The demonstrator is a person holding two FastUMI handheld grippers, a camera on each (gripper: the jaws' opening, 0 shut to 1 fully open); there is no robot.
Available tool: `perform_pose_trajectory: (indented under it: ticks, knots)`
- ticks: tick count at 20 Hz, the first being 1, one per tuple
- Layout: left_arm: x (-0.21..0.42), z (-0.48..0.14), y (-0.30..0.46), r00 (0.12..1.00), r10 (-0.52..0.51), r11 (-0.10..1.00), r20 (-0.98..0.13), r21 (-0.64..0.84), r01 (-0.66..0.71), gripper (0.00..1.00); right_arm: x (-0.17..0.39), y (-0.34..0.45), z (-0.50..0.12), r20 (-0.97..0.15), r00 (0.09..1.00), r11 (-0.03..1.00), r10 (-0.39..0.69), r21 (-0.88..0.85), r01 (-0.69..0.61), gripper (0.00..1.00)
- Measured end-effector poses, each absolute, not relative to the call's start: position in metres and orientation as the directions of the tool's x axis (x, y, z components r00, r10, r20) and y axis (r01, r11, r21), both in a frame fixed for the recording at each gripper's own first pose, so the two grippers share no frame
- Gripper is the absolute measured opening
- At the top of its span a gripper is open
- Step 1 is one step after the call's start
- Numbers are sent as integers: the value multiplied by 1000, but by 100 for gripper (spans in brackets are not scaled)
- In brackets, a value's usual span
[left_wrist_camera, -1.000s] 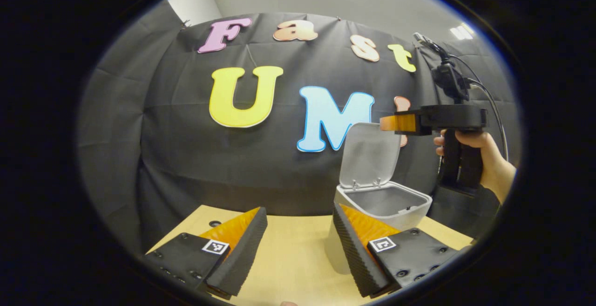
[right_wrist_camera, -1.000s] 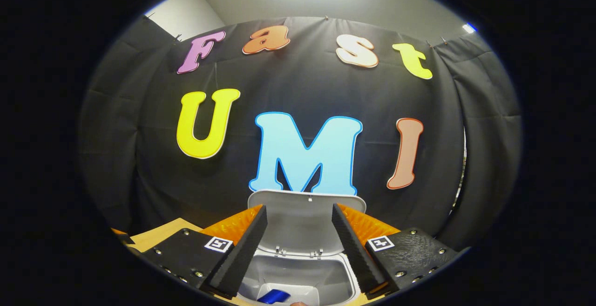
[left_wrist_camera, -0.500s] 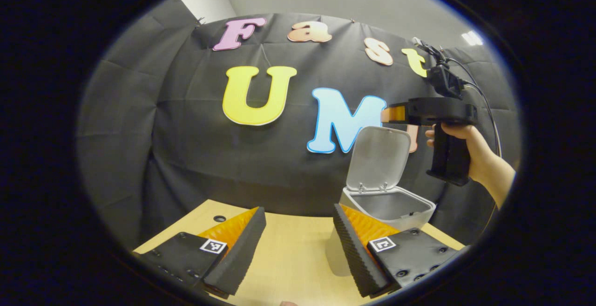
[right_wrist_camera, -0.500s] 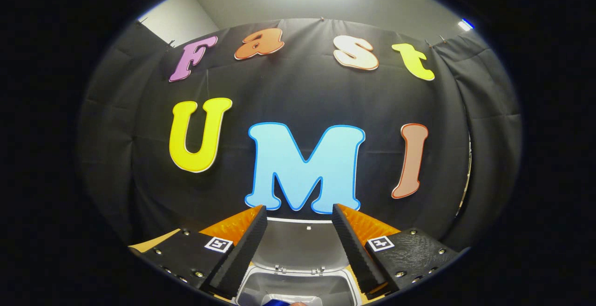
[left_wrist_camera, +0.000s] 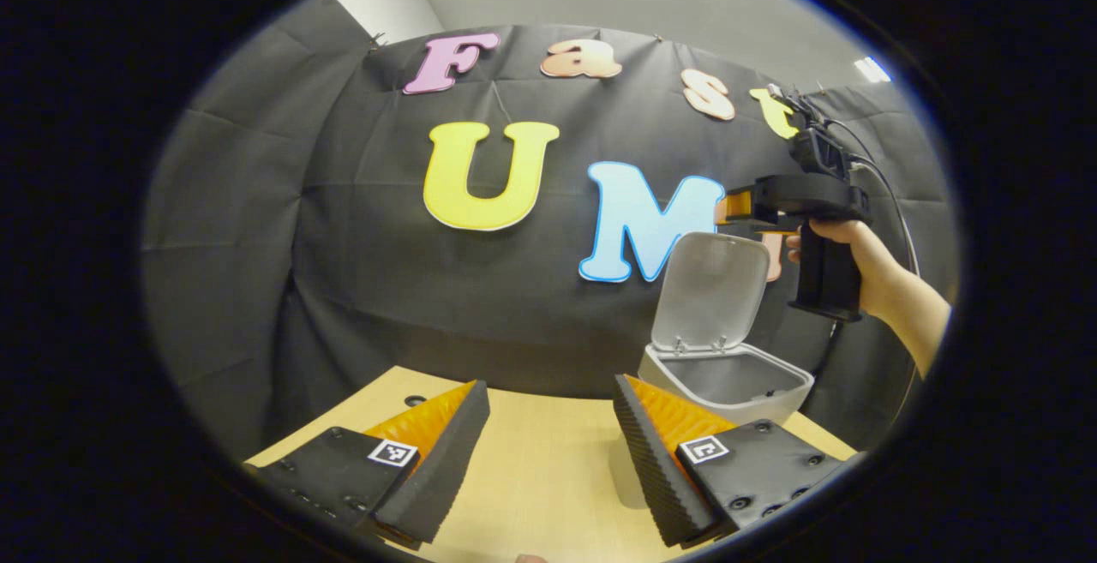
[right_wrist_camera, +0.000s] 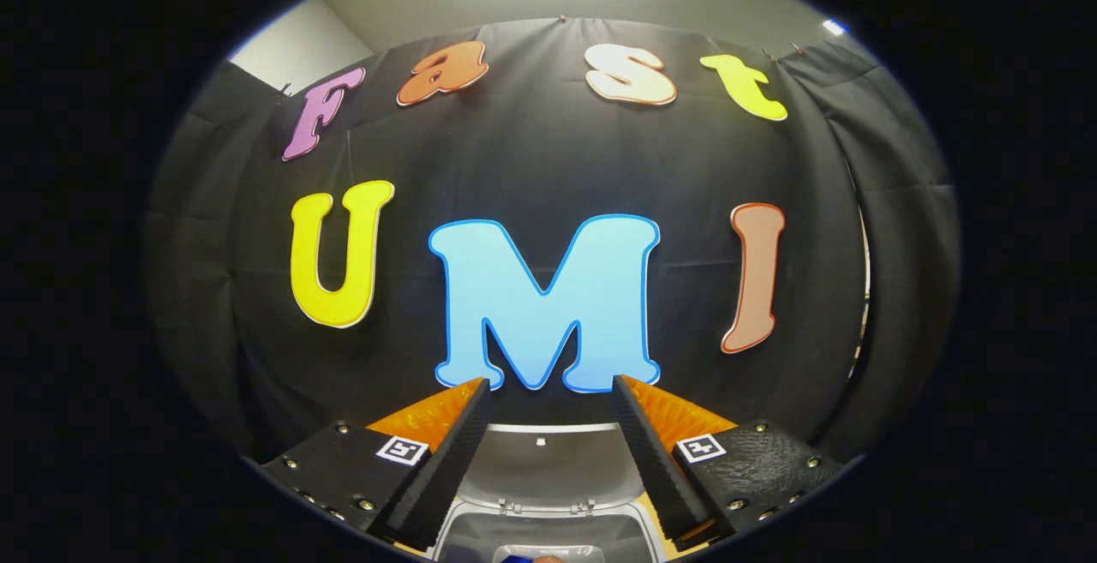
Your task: Press the lid of the desktop garbage bin to open it, pick up the crumpled paper on the desktop and throw it into the bin, then pick up the pop can on the desktop and drop it into the bin, and finally close the garbage bin lid.
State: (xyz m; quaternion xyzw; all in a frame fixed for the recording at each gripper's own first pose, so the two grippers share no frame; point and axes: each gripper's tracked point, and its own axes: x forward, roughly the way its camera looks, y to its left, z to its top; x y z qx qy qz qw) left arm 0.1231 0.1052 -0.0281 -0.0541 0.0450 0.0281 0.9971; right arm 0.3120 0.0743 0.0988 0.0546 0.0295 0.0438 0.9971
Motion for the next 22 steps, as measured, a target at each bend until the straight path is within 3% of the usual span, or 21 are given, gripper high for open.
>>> perform_pose_trajectory:
  ticks: [8,13,22]
  knots:
    - [119,-32,100,994,35,994,-99,-104,-45,96,306,74,85,-106,989,990,100,113,-88,90]
    - [115,-33,85,996,5,999,-90,-36,-8,95,284,73,81,-94,991,991,92,106,-82,90]
    - [108,-35,72,995,-39,998,-91,-58,34,95,233,72,59,-116,990,991,79,120,-64,90]
